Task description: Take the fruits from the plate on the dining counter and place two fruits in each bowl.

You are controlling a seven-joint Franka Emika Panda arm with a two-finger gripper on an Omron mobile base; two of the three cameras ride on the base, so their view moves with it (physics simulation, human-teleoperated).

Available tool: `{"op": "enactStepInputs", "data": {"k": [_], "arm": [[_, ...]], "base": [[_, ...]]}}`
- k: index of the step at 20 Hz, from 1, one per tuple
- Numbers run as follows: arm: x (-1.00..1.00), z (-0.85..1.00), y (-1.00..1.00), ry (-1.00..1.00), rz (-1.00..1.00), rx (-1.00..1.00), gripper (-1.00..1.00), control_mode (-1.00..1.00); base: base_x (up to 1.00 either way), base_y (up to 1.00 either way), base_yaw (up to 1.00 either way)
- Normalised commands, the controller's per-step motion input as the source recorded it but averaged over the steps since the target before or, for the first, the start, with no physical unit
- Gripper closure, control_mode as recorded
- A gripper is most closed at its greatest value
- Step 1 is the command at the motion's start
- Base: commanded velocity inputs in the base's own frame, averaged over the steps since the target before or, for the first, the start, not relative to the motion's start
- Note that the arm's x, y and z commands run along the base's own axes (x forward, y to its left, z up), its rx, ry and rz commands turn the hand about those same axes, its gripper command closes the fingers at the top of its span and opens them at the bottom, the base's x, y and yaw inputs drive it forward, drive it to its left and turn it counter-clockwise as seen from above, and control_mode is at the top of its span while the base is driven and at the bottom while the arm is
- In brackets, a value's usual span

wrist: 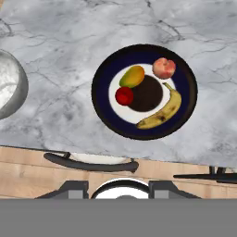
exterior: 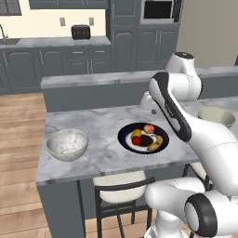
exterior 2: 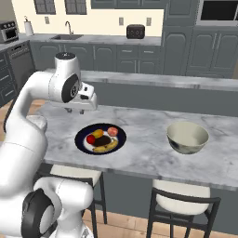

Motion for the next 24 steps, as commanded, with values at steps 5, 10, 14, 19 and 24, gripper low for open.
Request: {"op": "enactStepInputs", "data": {"k": [5,10,14,19,24], "arm": [[0.31,-0.35,0.05,0.09,0.00,0.00,-1.00,-1.00],[0.84,-0.76,-0.05,0.33,-0.01,0.00,-1.00,-1.00],[0.73,-0.59,0.00,0.15,-0.06,0.00,-1.00,-1.00],[0.51,-0.73,0.00,-0.01,-0.17,-0.05,-1.00,-1.00],[0.44,-0.52,0.00,0.00,-0.07,-0.01,-1.00,-1.00]], "base": [[0.00,0.00,0.00],[0.00,0.00,0.00],[0.00,0.00,0.00],[0.00,0.00,0.00],[0.00,0.00,0.00]]}}
